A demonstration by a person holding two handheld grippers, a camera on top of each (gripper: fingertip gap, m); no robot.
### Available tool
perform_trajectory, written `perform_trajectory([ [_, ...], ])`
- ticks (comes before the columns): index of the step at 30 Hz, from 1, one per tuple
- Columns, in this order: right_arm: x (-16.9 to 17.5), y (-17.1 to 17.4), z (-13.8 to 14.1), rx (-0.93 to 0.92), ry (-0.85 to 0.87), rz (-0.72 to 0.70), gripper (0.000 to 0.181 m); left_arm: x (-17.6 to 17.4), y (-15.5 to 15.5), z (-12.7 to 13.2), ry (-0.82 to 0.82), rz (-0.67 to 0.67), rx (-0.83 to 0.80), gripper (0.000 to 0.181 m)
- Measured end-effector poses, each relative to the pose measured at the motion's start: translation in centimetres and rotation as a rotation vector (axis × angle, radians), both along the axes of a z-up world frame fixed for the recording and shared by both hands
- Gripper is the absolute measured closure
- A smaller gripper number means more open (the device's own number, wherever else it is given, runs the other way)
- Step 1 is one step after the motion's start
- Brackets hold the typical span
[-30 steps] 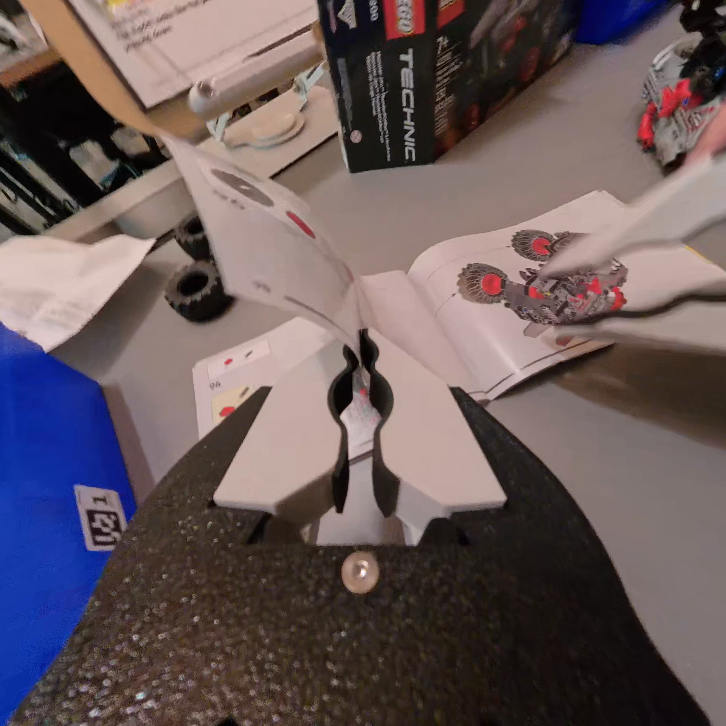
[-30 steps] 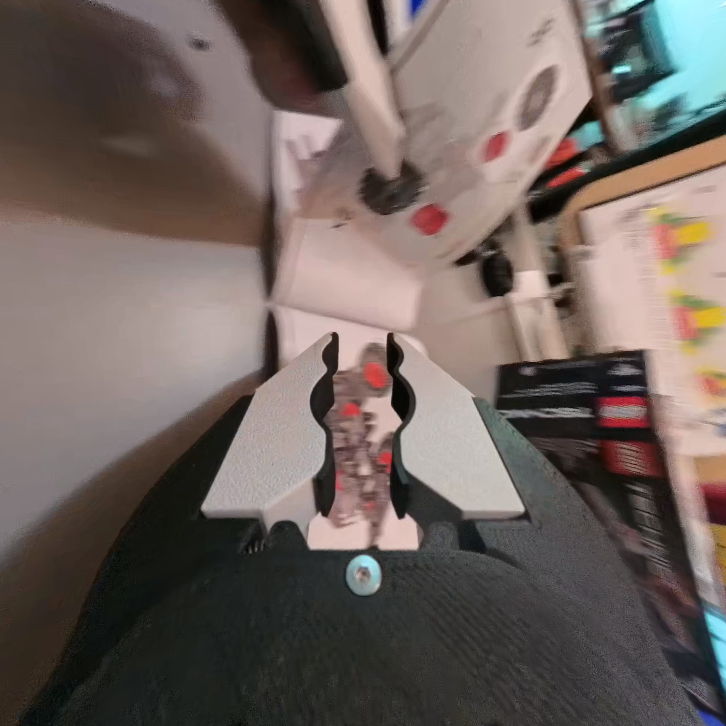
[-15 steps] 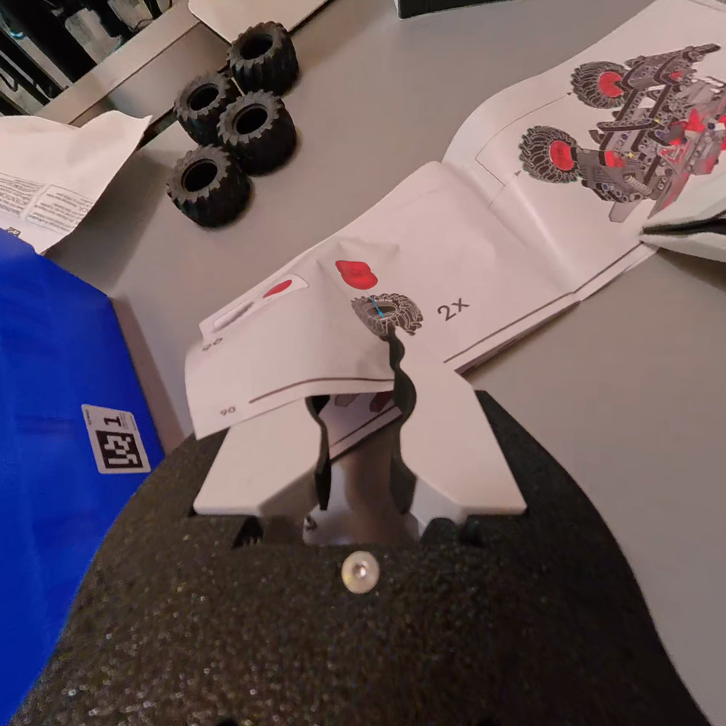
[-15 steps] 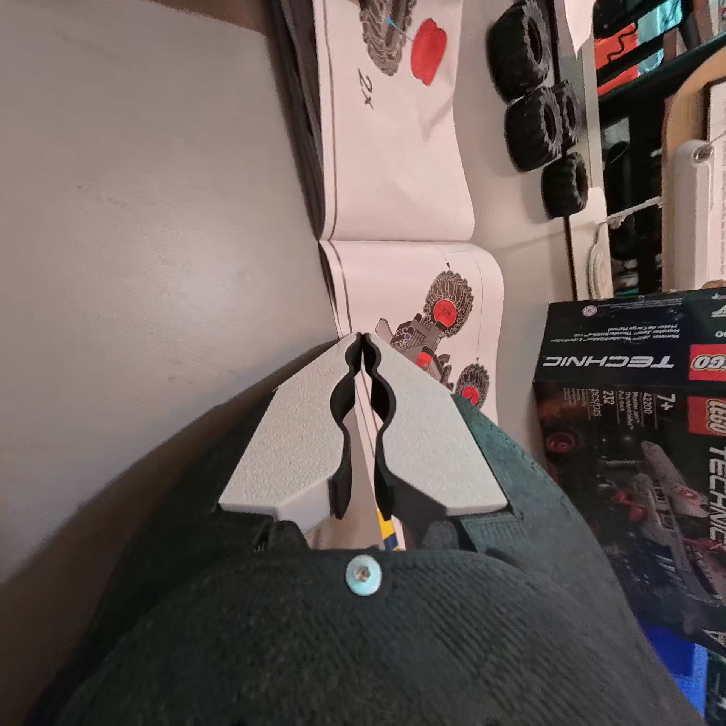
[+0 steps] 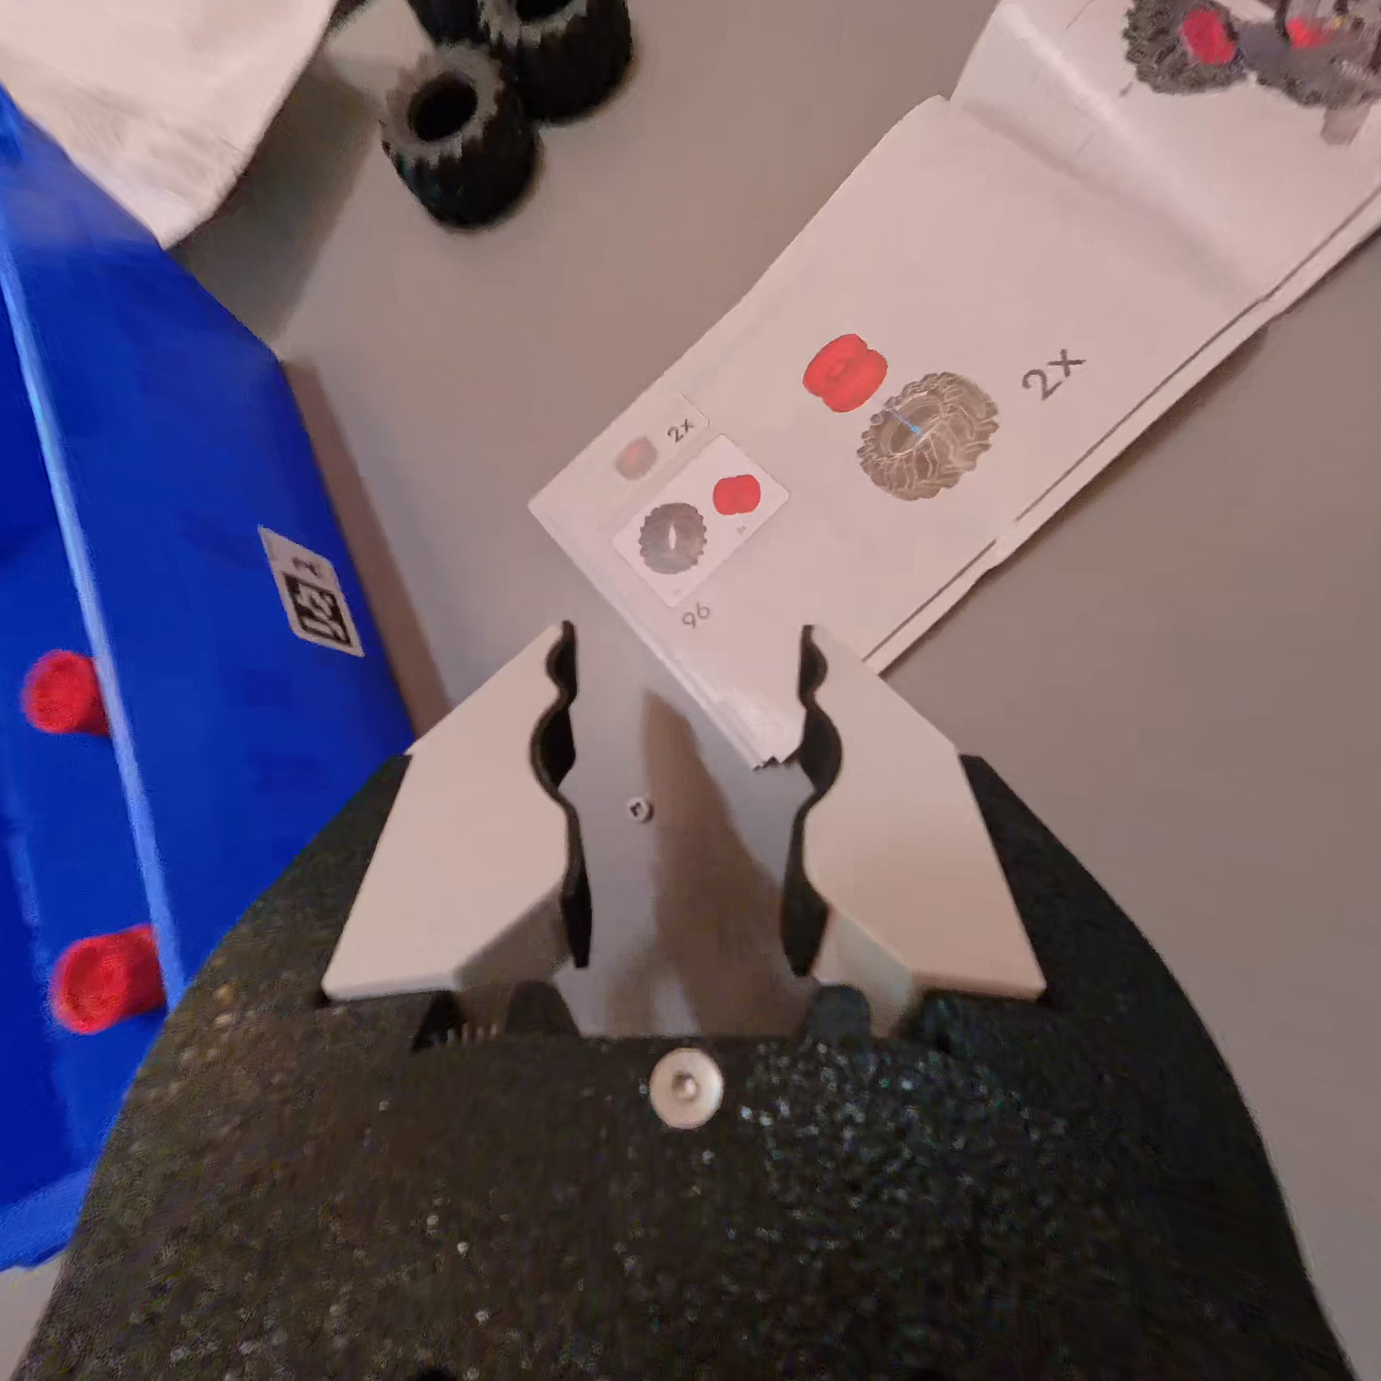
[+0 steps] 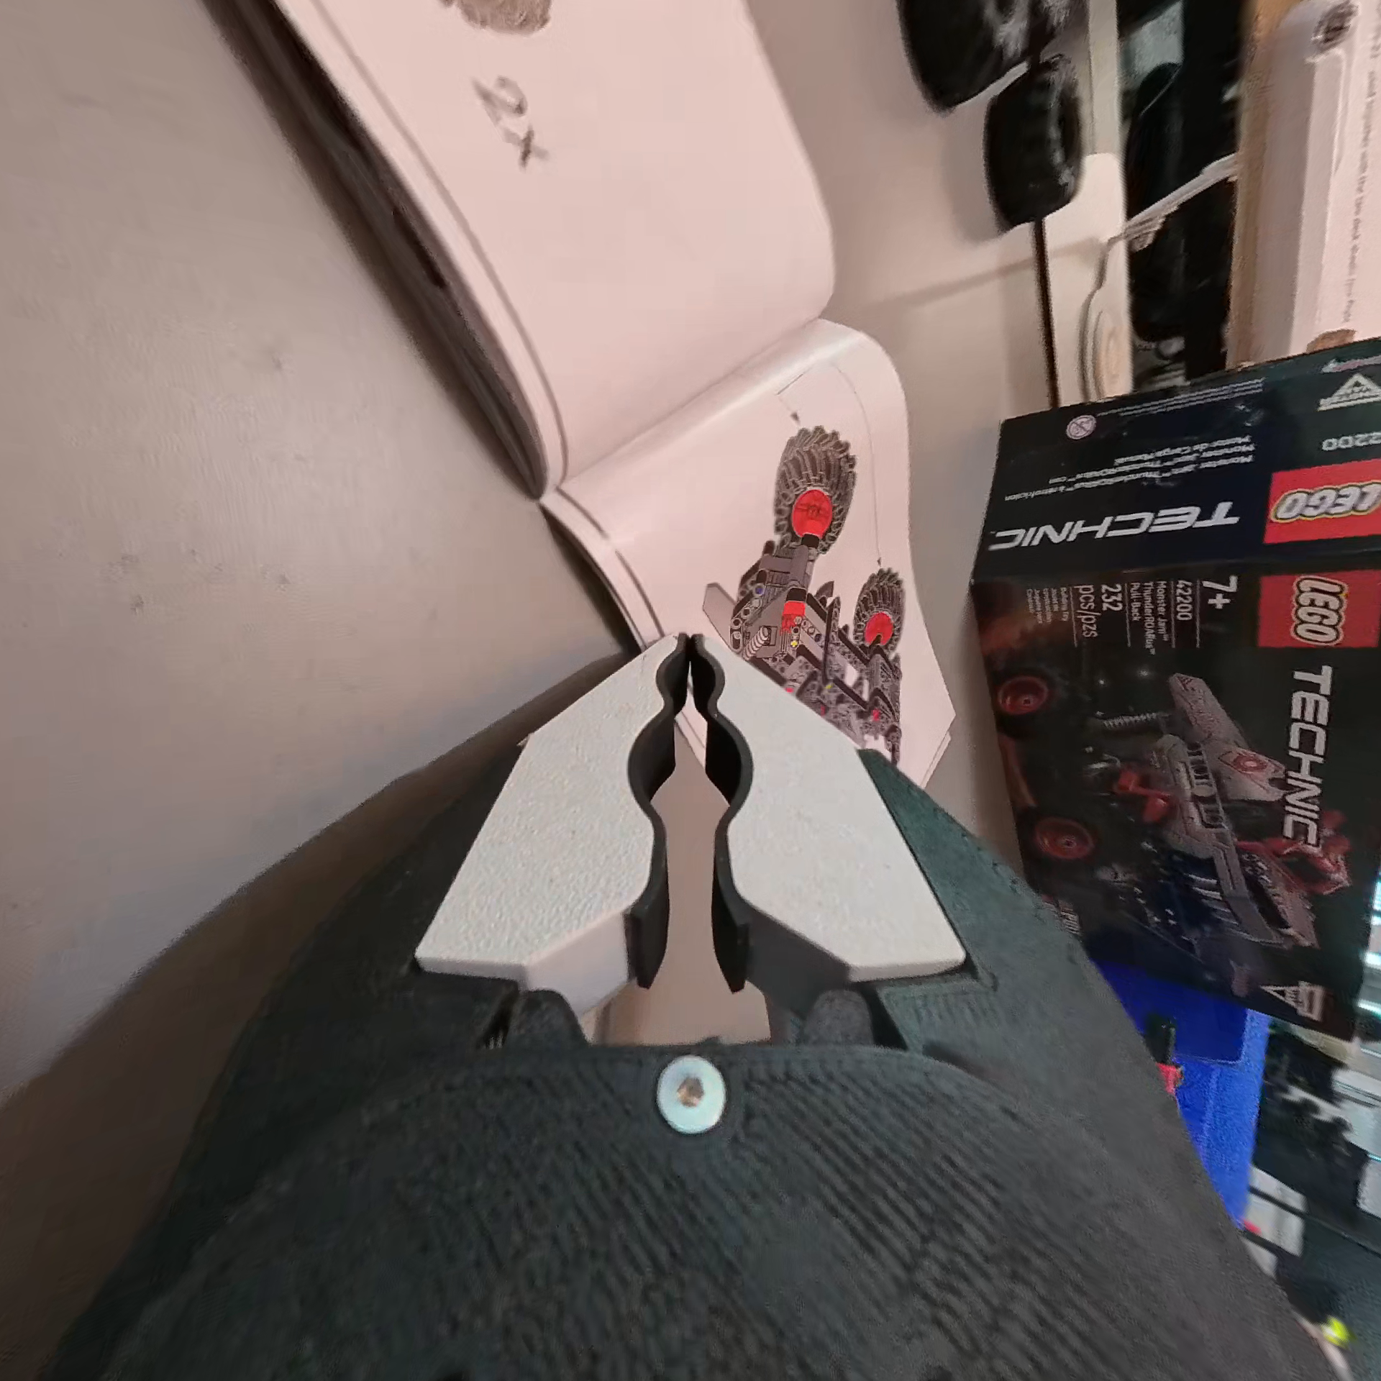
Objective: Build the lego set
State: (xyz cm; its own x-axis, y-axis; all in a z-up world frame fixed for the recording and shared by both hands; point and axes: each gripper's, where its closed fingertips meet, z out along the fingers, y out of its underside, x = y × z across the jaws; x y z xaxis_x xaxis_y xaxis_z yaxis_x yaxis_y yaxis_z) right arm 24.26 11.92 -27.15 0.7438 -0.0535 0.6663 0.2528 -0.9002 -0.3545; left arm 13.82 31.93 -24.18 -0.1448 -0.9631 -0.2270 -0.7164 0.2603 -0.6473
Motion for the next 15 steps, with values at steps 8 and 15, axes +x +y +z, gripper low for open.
perform_trajectory([
  [8,-2.2,5.9,3.9,0.341,0.158,0.171,0.181,2.3,-2.5,-3.3,0.017,-0.14,-0.049,0.161],
  [15,-2.7,7.6,-0.2,0.192,0.158,0.186,0.18,5.6,-1.4,-0.1,-0.009,-0.121,-0.081,0.16],
])
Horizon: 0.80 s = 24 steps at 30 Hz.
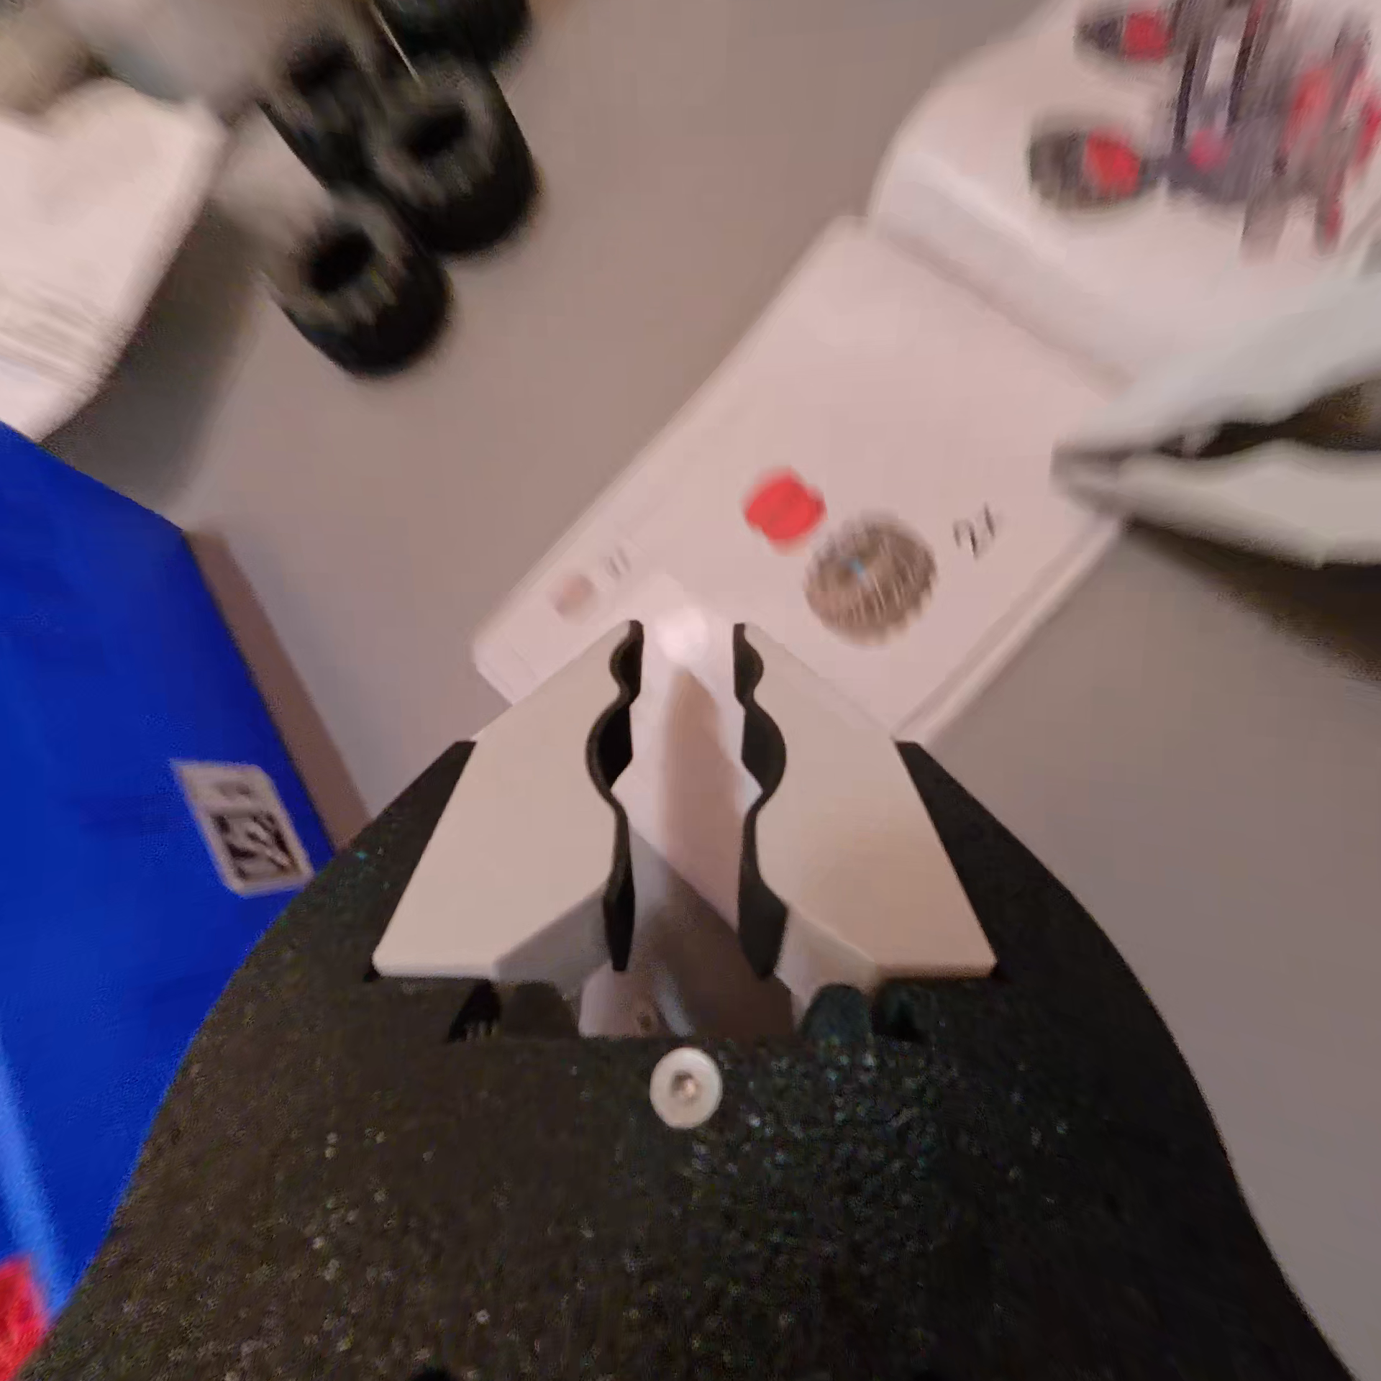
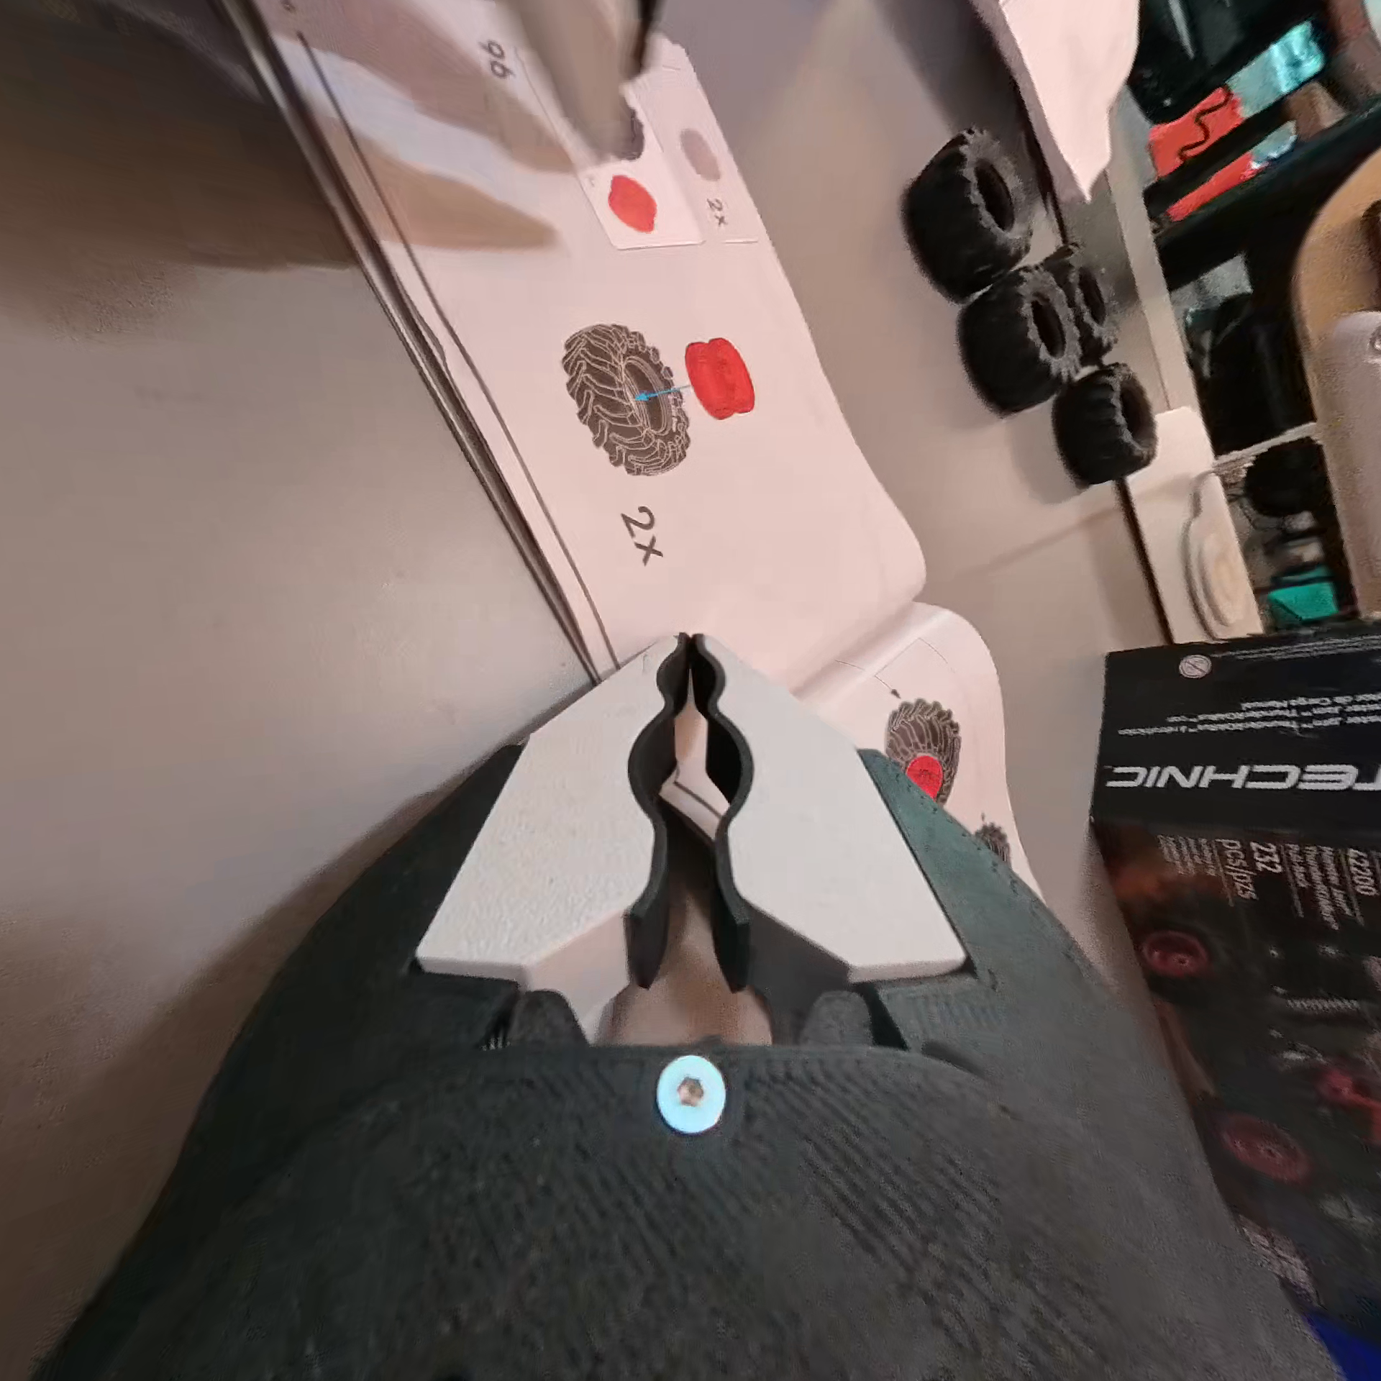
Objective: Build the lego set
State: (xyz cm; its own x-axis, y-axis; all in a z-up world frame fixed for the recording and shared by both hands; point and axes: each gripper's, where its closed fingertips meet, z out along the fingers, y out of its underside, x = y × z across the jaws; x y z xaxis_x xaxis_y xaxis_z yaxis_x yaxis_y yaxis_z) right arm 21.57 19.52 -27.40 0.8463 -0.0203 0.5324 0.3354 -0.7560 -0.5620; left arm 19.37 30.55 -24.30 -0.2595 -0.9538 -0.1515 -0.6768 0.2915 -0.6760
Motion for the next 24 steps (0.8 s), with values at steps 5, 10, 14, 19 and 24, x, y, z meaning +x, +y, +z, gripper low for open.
perform_trajectory([
  [5,0.1,0.1,0.0,-0.017,-0.093,-0.041,0.181,9.5,5.2,3.8,-0.083,0.147,0.01,0.12],
  [10,-0.2,-0.5,1.5,0.061,-0.033,-0.054,0.173,16.2,9.7,0.1,0.085,0.248,0.04,0.101],
  [14,0.4,-2.5,1.8,0.072,0.015,-0.07,0.165,17.0,8.1,-1.4,0.154,0.199,-0.141,0.14],
  [19,1.0,-3.4,3.1,0.182,0.089,-0.101,0.164,14.4,7.5,1.1,0.005,0.159,-0.038,0.181],
  [24,1.7,-4.0,3.1,0.181,0.104,-0.121,0.158,13.5,7.4,0.8,0.019,0.139,-0.04,0.12],
])
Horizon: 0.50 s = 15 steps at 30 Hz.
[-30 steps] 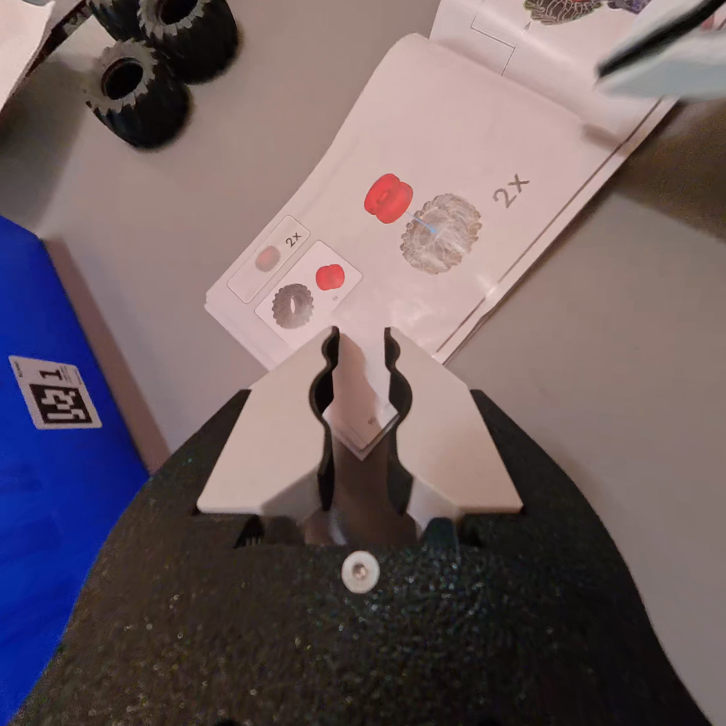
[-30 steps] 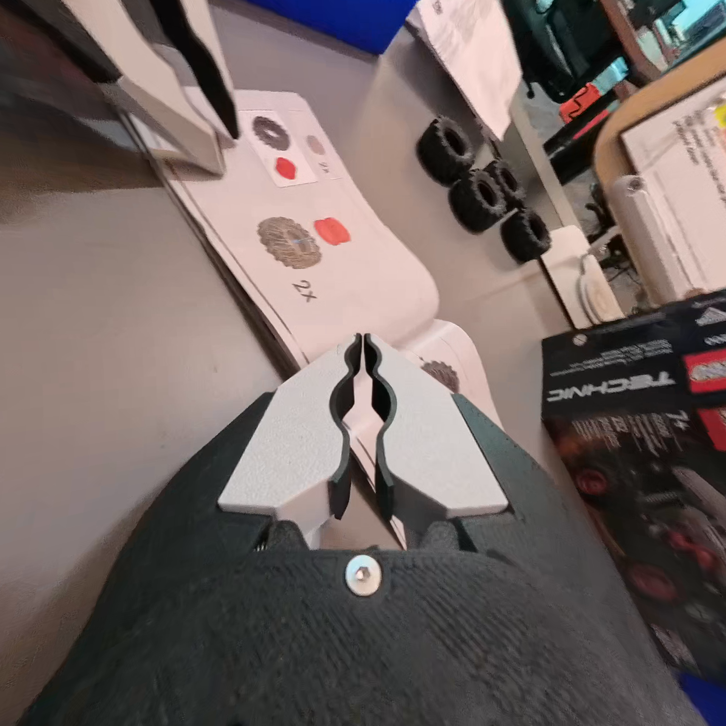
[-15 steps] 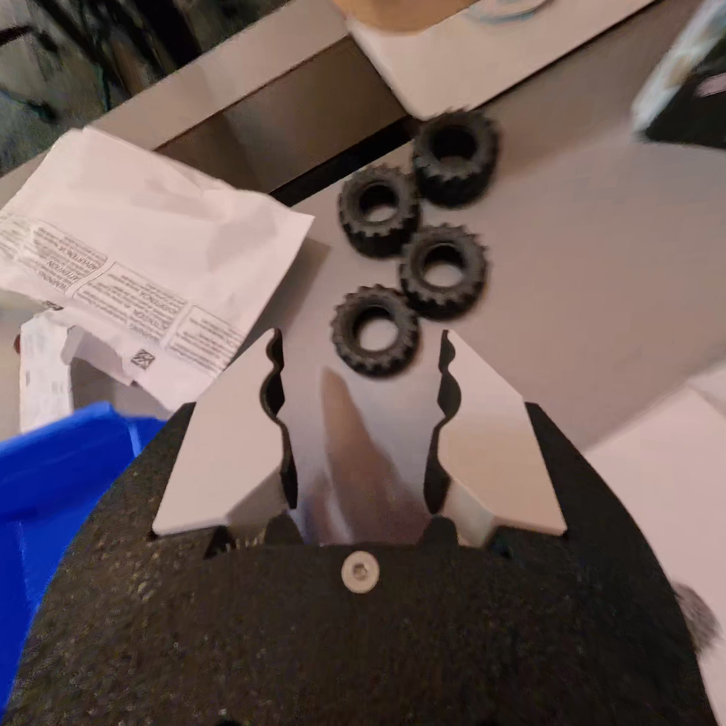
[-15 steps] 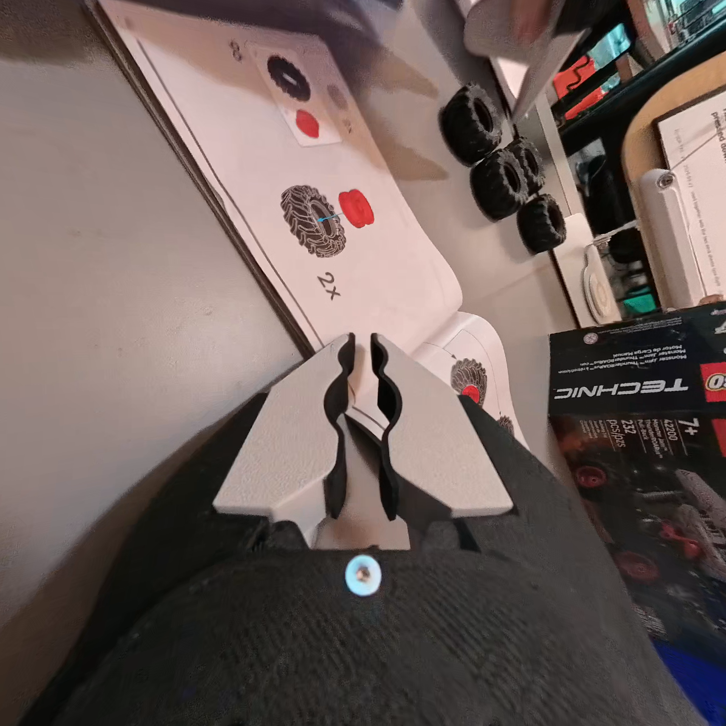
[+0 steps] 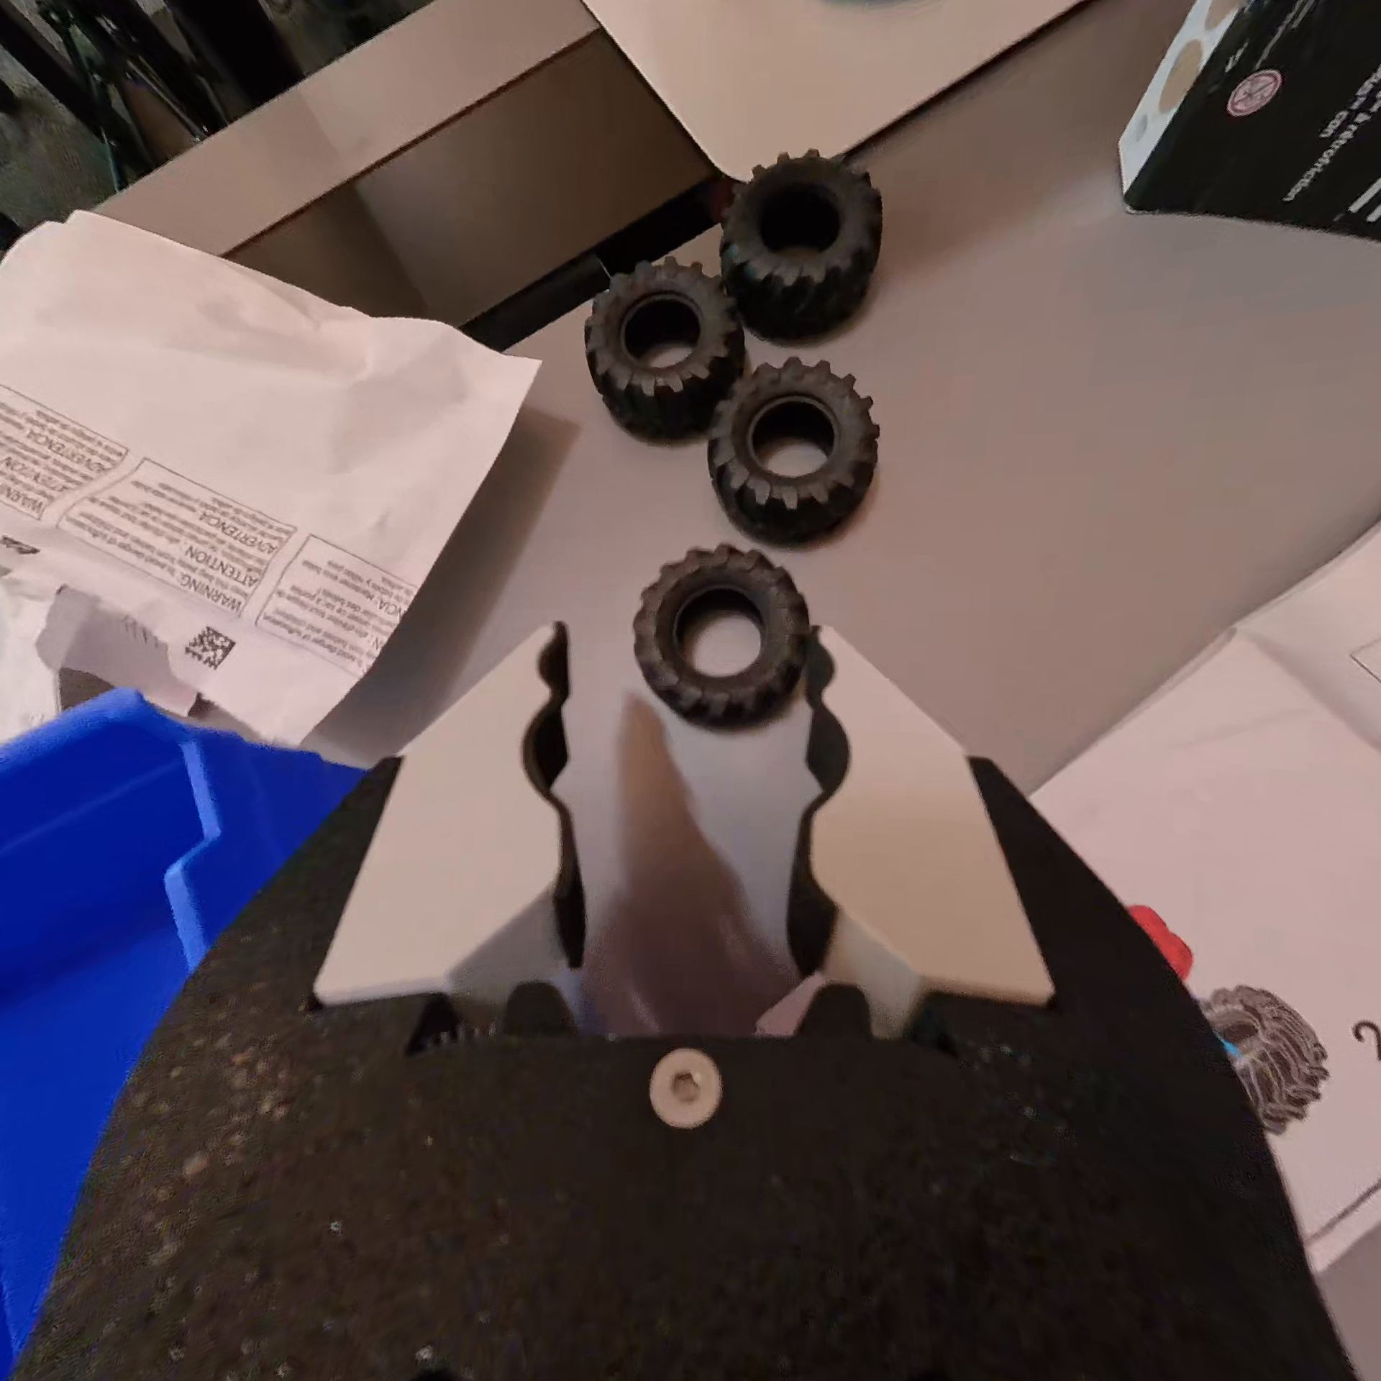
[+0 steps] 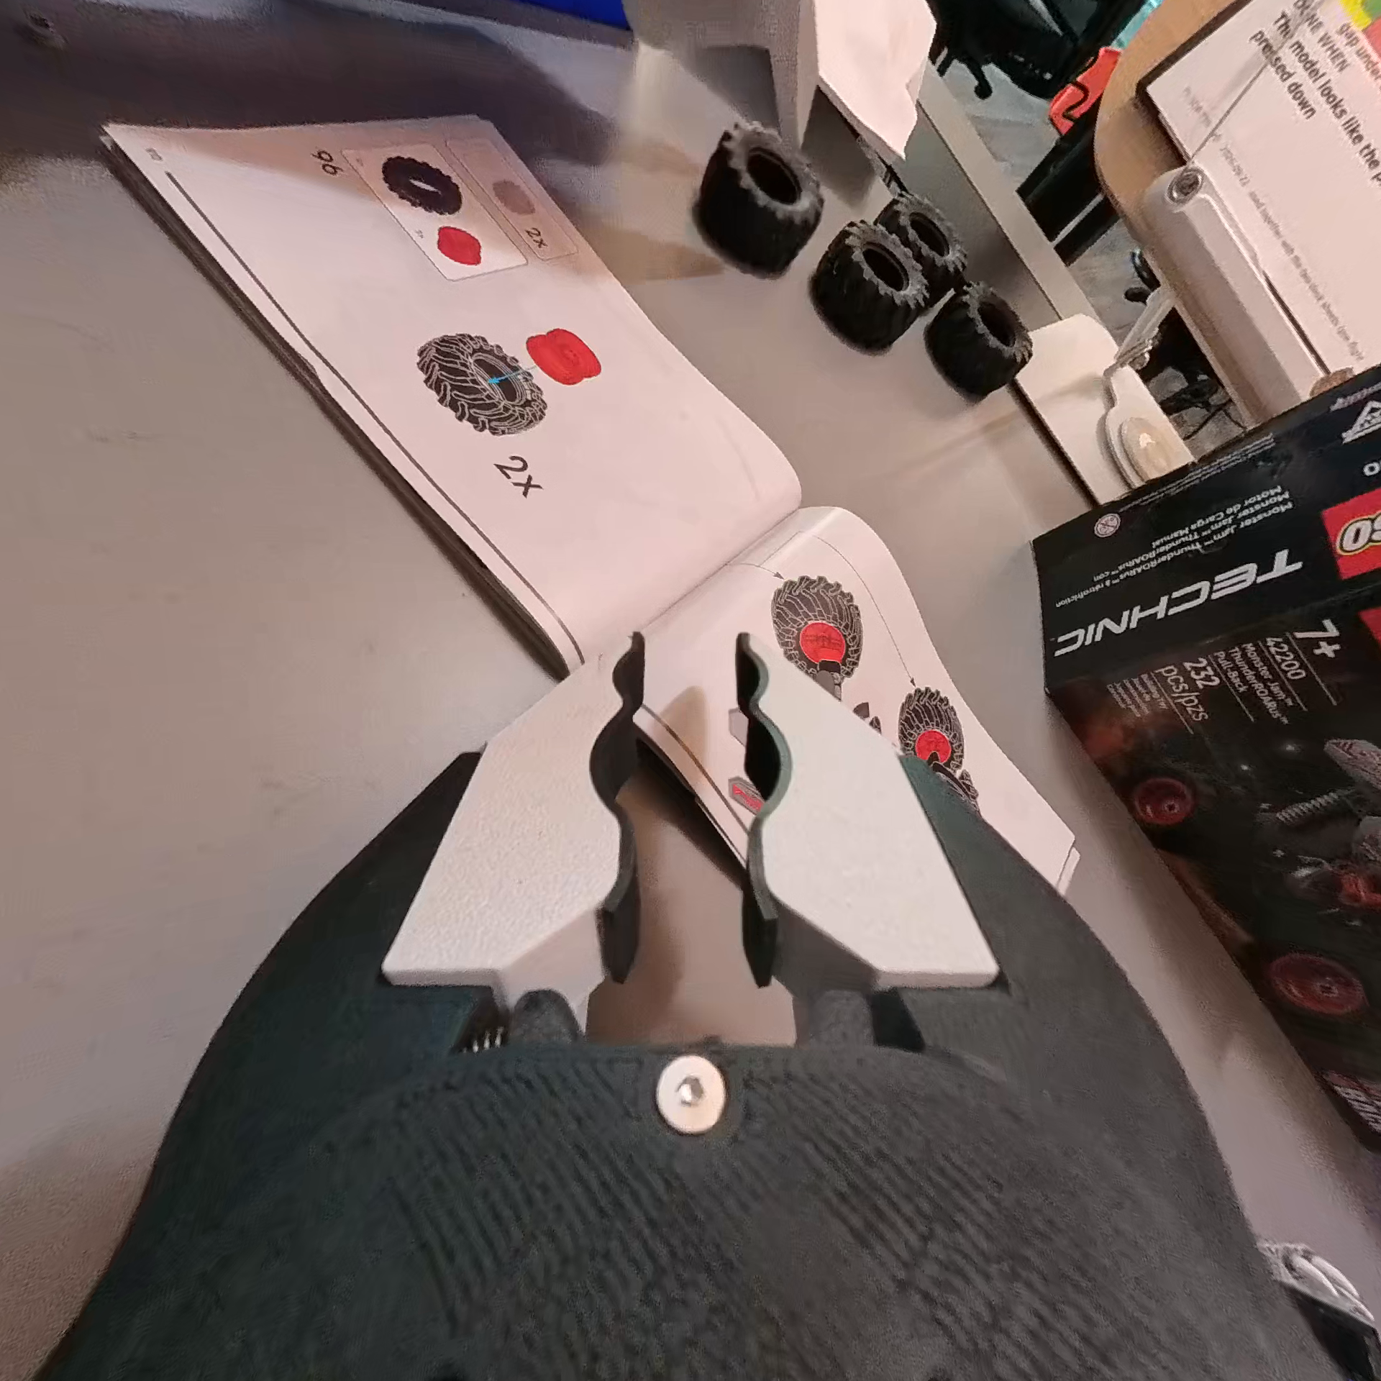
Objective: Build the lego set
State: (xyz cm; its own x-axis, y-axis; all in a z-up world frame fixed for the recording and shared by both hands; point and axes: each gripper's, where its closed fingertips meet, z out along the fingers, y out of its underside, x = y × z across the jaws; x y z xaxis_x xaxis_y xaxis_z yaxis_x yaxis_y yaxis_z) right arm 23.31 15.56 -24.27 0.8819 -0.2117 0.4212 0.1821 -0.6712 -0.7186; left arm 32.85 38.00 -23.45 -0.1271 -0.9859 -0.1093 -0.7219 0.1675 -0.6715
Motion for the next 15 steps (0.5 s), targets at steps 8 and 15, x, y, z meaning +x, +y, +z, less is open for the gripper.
perform_trajectory([
  [8,-0.3,-1.3,0.2,0.001,0.012,-0.025,0.157,2.2,-1.0,-4.7,0.215,-0.054,-0.085,0.119],
  [15,-0.9,-1.6,0.9,0.048,0.022,-0.004,0.152,-4.0,-5.7,2.9,0.017,-0.221,-0.081,0.119],
])
